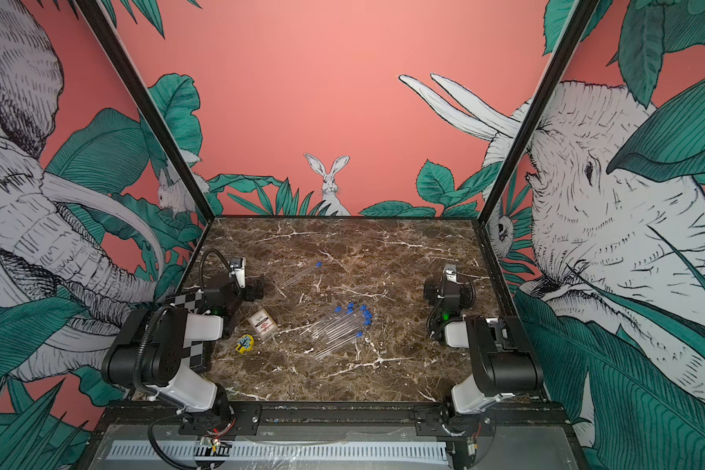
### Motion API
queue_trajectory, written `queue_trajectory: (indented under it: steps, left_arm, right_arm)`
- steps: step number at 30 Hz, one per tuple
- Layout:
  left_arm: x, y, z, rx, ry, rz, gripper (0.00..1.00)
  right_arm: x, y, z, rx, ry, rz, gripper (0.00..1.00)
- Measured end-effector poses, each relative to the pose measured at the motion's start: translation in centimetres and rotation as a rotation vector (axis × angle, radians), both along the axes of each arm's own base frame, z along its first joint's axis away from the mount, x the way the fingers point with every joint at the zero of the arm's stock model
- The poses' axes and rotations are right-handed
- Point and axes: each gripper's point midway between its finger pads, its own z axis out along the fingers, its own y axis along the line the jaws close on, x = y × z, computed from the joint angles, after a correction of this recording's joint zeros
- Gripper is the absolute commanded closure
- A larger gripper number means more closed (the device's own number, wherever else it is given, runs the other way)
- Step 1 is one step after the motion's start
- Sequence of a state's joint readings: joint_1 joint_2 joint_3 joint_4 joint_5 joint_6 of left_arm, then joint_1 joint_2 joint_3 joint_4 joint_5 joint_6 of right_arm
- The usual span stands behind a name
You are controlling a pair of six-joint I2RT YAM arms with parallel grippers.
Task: Remove stoppers from test tubes
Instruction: Pick up the test tube at the center of the board.
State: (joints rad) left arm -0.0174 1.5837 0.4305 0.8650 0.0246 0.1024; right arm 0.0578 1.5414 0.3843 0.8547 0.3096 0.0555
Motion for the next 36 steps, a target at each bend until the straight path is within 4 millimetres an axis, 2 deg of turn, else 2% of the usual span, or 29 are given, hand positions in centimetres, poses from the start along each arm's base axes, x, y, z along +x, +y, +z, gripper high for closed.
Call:
queue_trajectory:
  steps: [11,14,16,19,23,25,28,31,36]
  left_arm:
    - [0.0,0.0,0.0,0.0,0.003,0.0,0.0]
    - [-0.2,0.1,0.2,0.002,0.052,0.004,0.01]
    - [0.3,0.2,1.6,0.003,0.071,0.012,0.0]
    - [1.5,0.9,4.9,-0.029,0.079,0.081,0.0]
    - [2.8,1.4,8.7,-0.077,0.134,0.156,0.01]
    - [2.9,0.6,9.6,-0.075,0.163,0.154,0.0]
    - [2.5,-2.2,9.5,-0.054,0.24,0.094,0.01]
    - [2.3,-5.0,8.6,0.0,0.334,0.022,0.01]
    - [3.6,-8.9,7.5,0.128,0.447,-0.079,0.01]
  right_arm:
    - [-0.2,0.0,-0.1,-0.002,0.016,0.004,0.01]
    - [-0.5,0.2,1.3,-0.001,0.013,0.015,0.01]
    - [-0.4,0.3,2.9,0.001,-0.007,0.019,0.01]
    - [-0.2,0.4,5.1,0.019,-0.012,0.017,0.01]
    - [0.7,0.6,7.5,0.081,0.056,0.0,0.01]
    - [1.2,1.1,8.6,0.112,0.086,0.012,0.01]
    - [1.3,2.4,9.4,0.162,0.131,0.047,0.01]
    - [1.0,4.6,8.2,0.21,0.214,0.108,0.01]
    - [0.3,8.8,5.0,0.288,0.377,0.219,0.01]
